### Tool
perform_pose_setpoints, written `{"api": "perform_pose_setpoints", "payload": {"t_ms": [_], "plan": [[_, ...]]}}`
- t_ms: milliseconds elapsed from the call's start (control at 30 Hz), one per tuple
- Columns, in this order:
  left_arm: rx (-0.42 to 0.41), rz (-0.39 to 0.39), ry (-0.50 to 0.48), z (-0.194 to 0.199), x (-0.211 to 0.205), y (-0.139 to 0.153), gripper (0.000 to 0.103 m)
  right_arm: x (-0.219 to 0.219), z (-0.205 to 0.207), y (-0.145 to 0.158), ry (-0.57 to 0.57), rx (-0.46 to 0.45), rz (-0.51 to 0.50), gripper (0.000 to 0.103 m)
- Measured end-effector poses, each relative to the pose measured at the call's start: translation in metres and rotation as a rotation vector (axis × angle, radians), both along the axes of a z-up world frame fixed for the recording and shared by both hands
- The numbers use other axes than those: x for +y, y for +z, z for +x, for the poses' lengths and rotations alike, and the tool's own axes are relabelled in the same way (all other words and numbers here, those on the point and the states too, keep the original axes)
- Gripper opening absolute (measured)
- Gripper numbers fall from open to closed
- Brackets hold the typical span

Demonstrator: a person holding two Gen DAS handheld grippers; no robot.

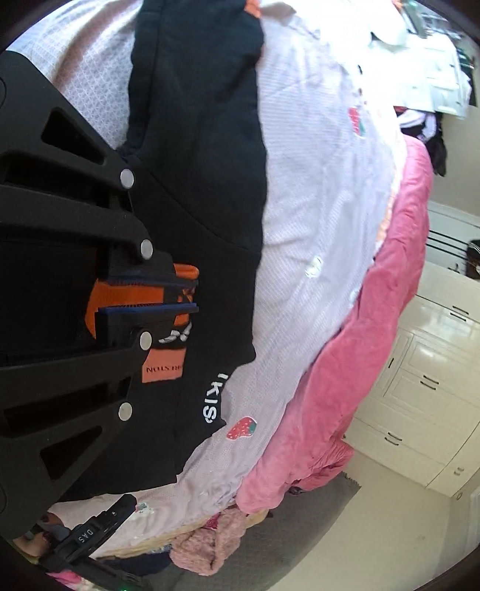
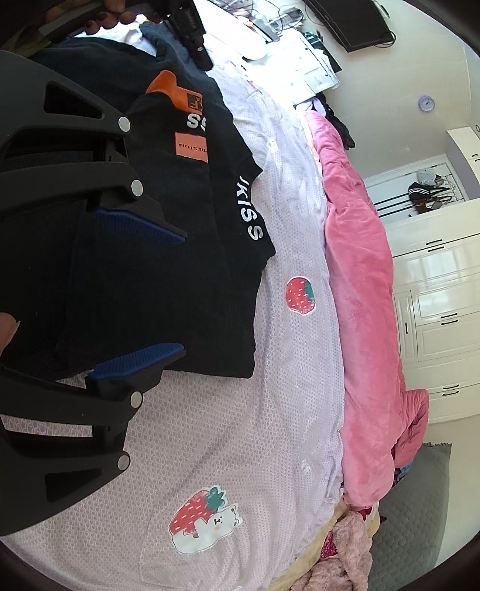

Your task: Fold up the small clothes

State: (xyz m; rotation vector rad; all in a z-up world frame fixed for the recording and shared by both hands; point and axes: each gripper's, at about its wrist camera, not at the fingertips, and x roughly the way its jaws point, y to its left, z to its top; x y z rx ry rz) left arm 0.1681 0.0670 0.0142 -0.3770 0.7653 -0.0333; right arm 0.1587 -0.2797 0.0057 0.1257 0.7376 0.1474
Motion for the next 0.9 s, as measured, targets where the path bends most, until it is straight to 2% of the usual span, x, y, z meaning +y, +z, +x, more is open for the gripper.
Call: {"api": "perform_pose_setpoints", "payload": {"t_ms": [133,233,333,400,433,467,500,567,667,733,900], "plan": [[0.025,-0.044,0.002,-0.006,0.009,-0.009,0.033,-0.003,0.000,0.000,-0.012,-0.003,0.005,0.063],[0.043,-0.090,-0.023,-0.002,0.005,-0.015,0.044,-0.002,0.000,0.000,-0.010,0.000,0.007,0.063],[0.084,-0.056,-0.045,0.005,-0.009,-0.025,0.054,-0.003,-0.001,0.001,-0.006,-0.002,0.009,0.063],[0.111,-0.047,-0.049,0.009,-0.015,-0.034,0.054,-0.004,-0.001,0.001,-0.009,-0.003,0.010,0.063],[0.125,-0.034,-0.048,0.011,-0.019,-0.041,0.048,-0.005,-0.001,0.001,-0.012,-0.002,0.013,0.063],[0.129,-0.013,-0.041,0.012,-0.022,-0.046,0.024,-0.006,-0.001,0.001,-0.015,-0.001,0.014,0.063],[0.121,0.008,-0.043,0.011,-0.025,-0.048,0.016,-0.007,-0.001,0.001,-0.016,-0.002,0.015,0.063],[0.098,0.021,-0.052,0.008,-0.027,-0.044,0.009,-0.008,-0.002,0.002,-0.019,-0.005,0.016,0.063],[0.028,0.051,-0.059,0.001,-0.027,-0.023,0.008,-0.011,-0.003,0.004,-0.028,-0.015,0.010,0.063],[-0.013,0.114,-0.049,-0.004,-0.028,-0.010,0.009,-0.011,-0.003,0.004,-0.030,-0.016,0.009,0.063],[0.052,0.126,-0.055,-0.002,-0.026,-0.024,0.012,-0.003,-0.001,-0.001,-0.014,0.003,-0.014,0.063]]}}
